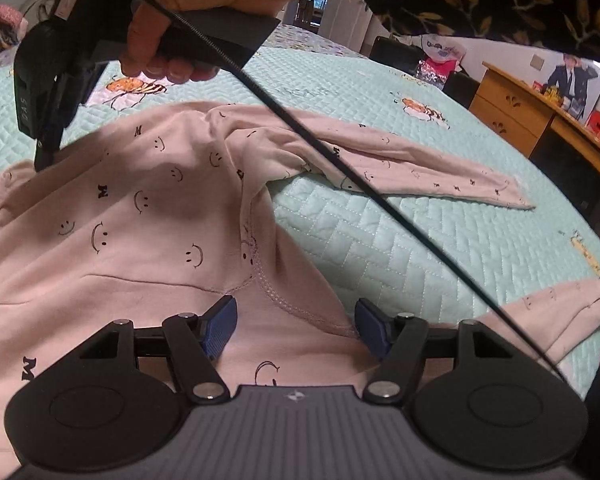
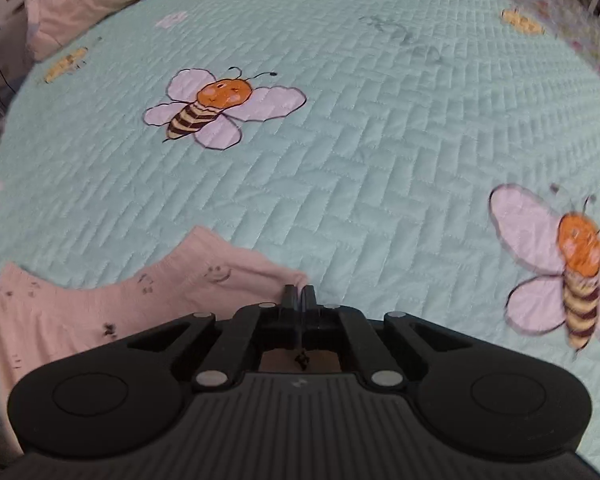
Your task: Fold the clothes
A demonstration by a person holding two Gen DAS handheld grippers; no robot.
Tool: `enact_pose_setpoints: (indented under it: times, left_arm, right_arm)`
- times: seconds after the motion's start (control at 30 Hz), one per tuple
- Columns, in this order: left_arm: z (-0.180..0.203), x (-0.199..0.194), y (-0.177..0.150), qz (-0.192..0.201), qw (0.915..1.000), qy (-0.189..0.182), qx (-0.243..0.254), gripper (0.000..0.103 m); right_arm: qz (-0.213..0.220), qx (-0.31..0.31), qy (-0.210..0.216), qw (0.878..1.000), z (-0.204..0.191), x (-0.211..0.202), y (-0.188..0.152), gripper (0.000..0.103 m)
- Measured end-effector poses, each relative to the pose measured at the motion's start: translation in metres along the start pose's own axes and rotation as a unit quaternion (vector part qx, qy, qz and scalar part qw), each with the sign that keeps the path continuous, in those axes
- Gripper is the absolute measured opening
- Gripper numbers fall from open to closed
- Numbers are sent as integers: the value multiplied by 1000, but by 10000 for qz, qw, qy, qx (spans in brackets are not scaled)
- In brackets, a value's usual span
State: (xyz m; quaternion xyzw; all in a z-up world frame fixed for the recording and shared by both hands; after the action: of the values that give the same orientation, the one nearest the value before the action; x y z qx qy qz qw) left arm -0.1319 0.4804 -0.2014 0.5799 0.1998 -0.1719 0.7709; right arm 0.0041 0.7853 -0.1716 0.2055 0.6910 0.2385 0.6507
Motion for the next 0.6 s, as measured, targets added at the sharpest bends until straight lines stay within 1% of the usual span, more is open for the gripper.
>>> enact_pose_setpoints:
  times: [0.03,0.1,0.17,0.23,0.33,0.37,0.4,0.43,0.47,0.5,0.57,0.6]
  left_arm:
    - [-1,0,1,-1,10000,-22,-63,68]
    - [-3,-1,1,2,9998,-51,-175,68]
    - [-4,-1,1,8,9997,-64,-244,68]
    - [-3,-1,2,11,9997,-51,-244,68]
    - [0,0,2,17,9998,-30,-209,71]
    - [0,0,1,22,9998,-23,-195,72]
    - [0,0,1,28,9998,-17,-187,72]
    - [0,0,1,35,9998,-11,-181,72]
    - [0,0,0,41,9998,-5,-175,73]
    - [-1,0,0,45,9998,-5,-183,74]
    - [-1,-1,0,50,9998,-21,-213,78]
    - [-1,-1,0,51,9998,-24,-213,79]
  right_arm:
    - [57,-38,-119,9999,1,2,3,2]
    - [244,-96,-493,9984,4,7,10,2]
    - [250,-19,-548,9982,6,12,13,2]
    - [294,-90,-622,9976,6,14,12,3]
    - [639,85,-767,9950,11,2,16,6]
    - [767,246,-713,9942,15,-6,18,6]
    - [897,414,-663,9929,19,-15,20,10]
    - [1037,642,-640,9905,26,-25,20,19]
    - [1157,853,-624,9876,32,-35,20,22]
    - [1140,936,-665,9868,37,-41,17,26]
    - [1103,1080,-730,9853,44,-52,11,28]
    - [1060,977,-613,9877,35,-51,11,28]
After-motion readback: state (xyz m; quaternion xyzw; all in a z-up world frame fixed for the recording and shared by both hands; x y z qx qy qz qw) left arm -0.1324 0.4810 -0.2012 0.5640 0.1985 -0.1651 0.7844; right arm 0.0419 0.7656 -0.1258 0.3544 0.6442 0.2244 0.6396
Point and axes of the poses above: each gripper's, at about its wrist camera, not at the fingertips, and x roughly the way its jaws point, z to its right, y to its top, the point moved 6 cm from there along x, roughly the way its jaws point, and after that the axes turned 11 degrees about z, right-handed, at the moved point
